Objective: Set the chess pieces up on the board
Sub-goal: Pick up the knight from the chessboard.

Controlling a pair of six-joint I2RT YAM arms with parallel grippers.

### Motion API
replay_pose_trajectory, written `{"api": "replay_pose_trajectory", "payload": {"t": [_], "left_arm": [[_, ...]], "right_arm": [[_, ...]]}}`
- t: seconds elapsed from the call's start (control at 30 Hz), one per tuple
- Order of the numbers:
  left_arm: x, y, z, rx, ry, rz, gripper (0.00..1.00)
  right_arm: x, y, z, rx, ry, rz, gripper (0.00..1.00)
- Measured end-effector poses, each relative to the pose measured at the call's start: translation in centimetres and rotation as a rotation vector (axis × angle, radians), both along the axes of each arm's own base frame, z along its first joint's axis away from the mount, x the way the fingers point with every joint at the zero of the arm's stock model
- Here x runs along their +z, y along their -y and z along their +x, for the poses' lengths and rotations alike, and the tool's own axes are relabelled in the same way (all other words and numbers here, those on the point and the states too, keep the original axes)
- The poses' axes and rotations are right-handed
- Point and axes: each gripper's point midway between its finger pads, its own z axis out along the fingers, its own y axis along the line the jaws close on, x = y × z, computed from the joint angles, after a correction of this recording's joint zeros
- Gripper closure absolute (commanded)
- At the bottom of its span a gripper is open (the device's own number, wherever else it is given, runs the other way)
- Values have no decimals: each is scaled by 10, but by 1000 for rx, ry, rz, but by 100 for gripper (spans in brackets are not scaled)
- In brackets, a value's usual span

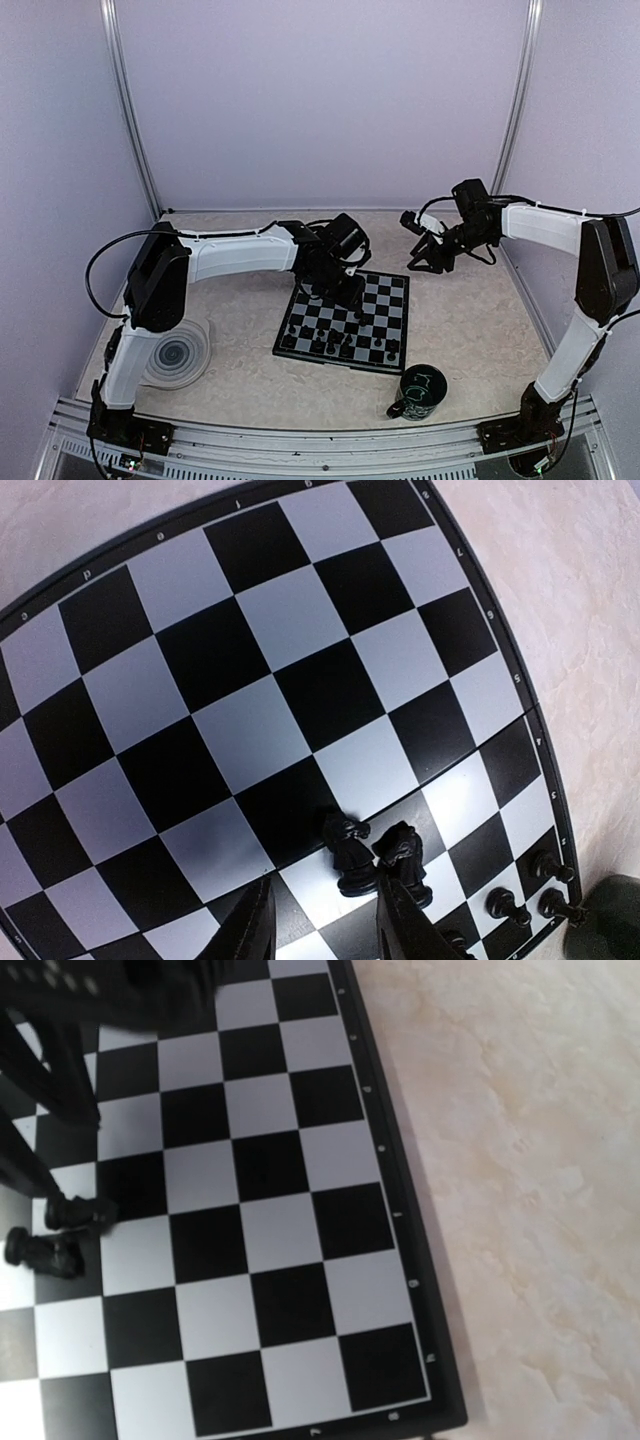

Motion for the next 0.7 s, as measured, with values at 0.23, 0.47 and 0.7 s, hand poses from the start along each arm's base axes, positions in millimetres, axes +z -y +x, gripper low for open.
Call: {"api": "replay_pose_trajectory", "payload": {"t": [0.23,0.47,0.7], "left_arm": [[-23,1,-6,-17,-52,14,64],[-28,2,-7,-21,-63,18,64],[-29,-2,-8,-26,-58,43,69]], "right_arm": [[-5,0,0,2,-10,-5,57],[-8,0,-1,2,-22,-8,57],[-9,1,-2,3,-31,-10,57]]}}
